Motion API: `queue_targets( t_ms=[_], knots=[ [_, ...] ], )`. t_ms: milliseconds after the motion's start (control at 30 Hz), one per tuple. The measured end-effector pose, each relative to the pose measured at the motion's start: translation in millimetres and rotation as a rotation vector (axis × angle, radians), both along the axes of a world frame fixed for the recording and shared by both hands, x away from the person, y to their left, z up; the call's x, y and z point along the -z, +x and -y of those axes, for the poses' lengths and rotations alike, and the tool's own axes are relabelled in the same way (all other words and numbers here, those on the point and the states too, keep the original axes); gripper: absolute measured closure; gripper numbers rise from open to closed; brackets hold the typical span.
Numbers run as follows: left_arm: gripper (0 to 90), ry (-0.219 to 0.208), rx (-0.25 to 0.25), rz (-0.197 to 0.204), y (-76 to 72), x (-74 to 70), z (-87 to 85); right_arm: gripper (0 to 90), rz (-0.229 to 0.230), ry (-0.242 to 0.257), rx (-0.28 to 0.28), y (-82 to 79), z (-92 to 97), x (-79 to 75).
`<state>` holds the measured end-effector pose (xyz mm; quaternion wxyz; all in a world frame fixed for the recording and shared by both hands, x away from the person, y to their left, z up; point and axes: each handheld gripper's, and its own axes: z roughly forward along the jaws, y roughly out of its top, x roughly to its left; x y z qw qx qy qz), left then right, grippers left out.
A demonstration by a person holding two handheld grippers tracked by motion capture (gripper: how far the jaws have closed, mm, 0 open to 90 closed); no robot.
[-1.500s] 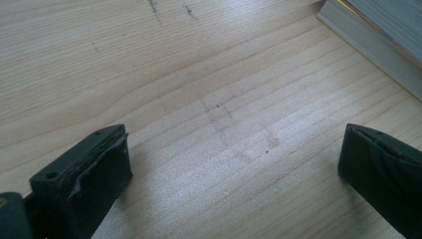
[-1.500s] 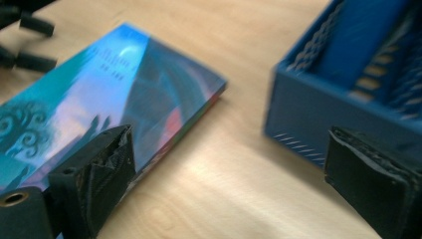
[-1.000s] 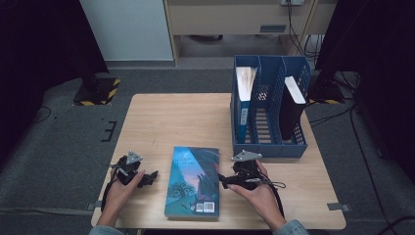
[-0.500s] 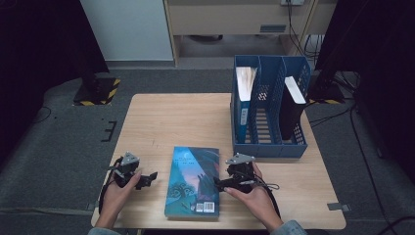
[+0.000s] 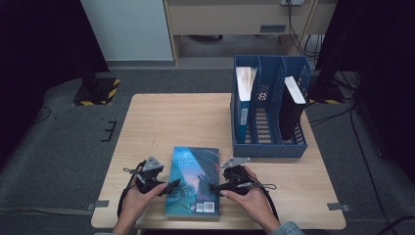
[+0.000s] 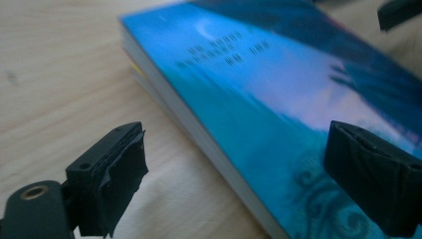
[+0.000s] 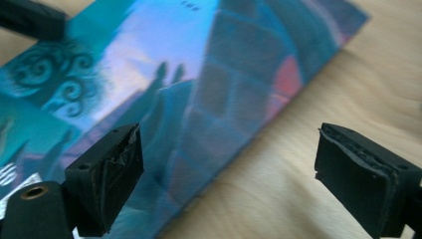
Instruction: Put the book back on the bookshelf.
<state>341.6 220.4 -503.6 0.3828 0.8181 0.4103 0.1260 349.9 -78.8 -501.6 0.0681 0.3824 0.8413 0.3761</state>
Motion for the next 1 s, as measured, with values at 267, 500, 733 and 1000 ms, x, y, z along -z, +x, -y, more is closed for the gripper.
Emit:
queue_targets(
  t_ms=[267, 500, 733, 1000],
  knots=[
    [12.9, -0.011, 0.028, -0.022, -0.8, 4.2, 14.0, 10.1, -0.045, 0.004, -0.065, -3.3, -10.9, 8.5],
    [12.5, -0.028, 0.022, -0.038, 0.2, 6.4, 13.3, 6.7, -0.093, 0.052, -0.092, -0.4, -11.0, 15.2],
    [11.3, -0.026, 0.026, -0.034, 2.0, 6.9, 13.7, 6.6, -0.127, 0.068, -0.093, 2.9, -10.3, 17.2],
    [10.7, -0.018, 0.012, -0.031, 3.4, 6.4, 8.3, 6.6, -0.118, 0.059, -0.091, 0.2, -18.8, 16.4]
  ],
)
